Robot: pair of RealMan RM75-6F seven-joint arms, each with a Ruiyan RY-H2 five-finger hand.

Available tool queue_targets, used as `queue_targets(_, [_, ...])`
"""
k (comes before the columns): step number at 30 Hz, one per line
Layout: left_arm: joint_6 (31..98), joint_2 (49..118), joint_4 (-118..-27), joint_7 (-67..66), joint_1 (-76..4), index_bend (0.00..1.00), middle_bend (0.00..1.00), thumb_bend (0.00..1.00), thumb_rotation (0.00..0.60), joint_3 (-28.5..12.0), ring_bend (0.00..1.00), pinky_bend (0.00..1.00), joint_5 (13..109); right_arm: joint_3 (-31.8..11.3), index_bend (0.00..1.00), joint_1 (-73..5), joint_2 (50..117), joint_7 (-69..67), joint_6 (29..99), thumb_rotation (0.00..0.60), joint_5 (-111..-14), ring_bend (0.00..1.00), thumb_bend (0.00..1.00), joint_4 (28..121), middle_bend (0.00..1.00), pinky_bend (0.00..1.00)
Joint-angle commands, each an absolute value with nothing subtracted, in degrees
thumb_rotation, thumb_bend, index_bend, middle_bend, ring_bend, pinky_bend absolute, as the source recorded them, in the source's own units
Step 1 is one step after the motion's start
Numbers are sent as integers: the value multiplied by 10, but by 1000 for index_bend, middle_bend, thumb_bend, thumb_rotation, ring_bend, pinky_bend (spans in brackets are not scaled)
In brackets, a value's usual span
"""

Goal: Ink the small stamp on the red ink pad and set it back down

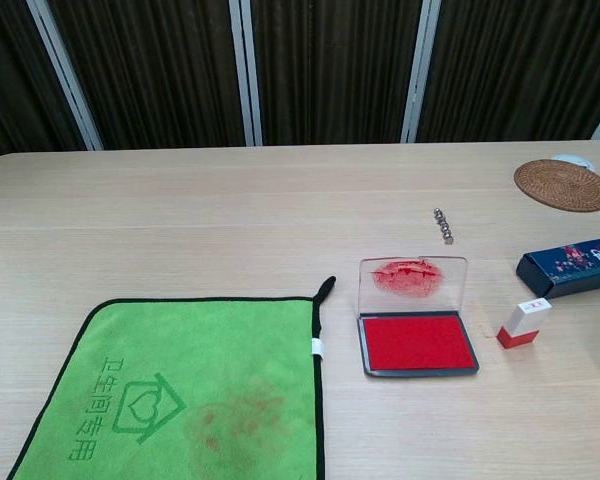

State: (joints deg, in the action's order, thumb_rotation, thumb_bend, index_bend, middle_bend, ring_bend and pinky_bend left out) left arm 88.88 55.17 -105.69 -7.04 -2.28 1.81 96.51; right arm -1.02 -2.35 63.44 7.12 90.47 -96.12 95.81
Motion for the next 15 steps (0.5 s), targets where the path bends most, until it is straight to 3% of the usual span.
queue_targets(1, [886,552,-1057,-71,-24,0,0,0,600,17,0,0,962,-9,0,-25,635,72,902,600,-961,0,0,958,0,0])
queue_targets(7, [885,552,-1058,-72,-24,0,0,0,600,16,0,0,960,-5,0,-29,638,74,889,600,-961,0,0,955,0,14])
queue_targets(8, [885,552,-1058,-72,-24,0,0,0,600,16,0,0,959,-4,0,-31,638,74,884,600,-961,12,0,954,0,73])
queue_targets(9, [885,552,-1058,-73,-24,0,0,0,600,16,0,0,959,-3,0,-32,638,73,880,600,-961,82,0,954,0,218])
queue_targets(10, [884,552,-1059,-73,-25,0,0,0,600,15,0,0,957,-5,0,-37,640,72,875,600,-961,187,0,950,0,401])
queue_targets(12, [881,554,-1058,-75,-26,0,0,0,600,13,0,0,952,-10,0,-47,646,70,867,600,-964,389,0,940,0,630])
queue_targets(15, [868,558,-1057,-81,-33,0,0,0,600,6,0,0,931,-20,0,-83,664,54,822,600,-963,580,0,906,0,754])
